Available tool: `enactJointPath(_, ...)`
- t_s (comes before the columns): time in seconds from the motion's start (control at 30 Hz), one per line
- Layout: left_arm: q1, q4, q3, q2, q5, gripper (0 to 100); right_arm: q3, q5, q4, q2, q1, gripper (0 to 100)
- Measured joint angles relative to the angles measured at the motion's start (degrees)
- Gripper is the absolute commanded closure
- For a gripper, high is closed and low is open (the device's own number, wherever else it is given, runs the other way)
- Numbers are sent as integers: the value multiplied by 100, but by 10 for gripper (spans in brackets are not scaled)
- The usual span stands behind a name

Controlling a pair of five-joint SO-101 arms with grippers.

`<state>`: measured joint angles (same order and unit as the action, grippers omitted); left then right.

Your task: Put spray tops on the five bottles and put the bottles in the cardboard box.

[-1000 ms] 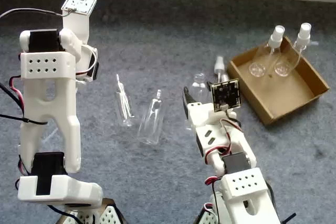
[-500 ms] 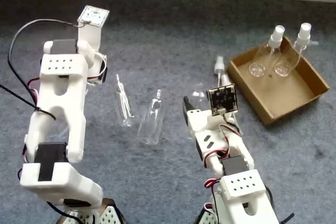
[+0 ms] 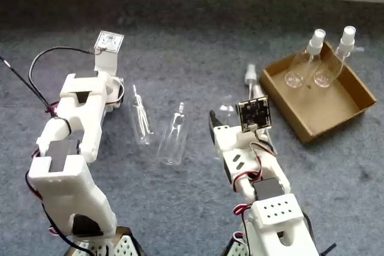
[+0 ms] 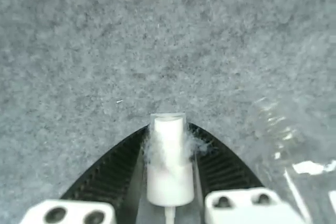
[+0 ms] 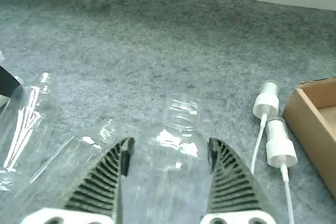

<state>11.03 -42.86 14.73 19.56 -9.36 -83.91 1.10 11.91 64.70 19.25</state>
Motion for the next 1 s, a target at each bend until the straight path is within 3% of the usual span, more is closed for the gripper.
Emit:
enactJointPath(0.2, 26, 0, -141, 229, -18, 797, 0, 0, 0, 0, 0, 964)
enactJointPath(0.57, 62, -132, -316, 237, -26, 786, -211, 0, 0, 0, 0, 964)
enactJointPath(1.0, 26, -3895, -3174, 396, 9, 789, -211, 0, 0, 0, 0, 964)
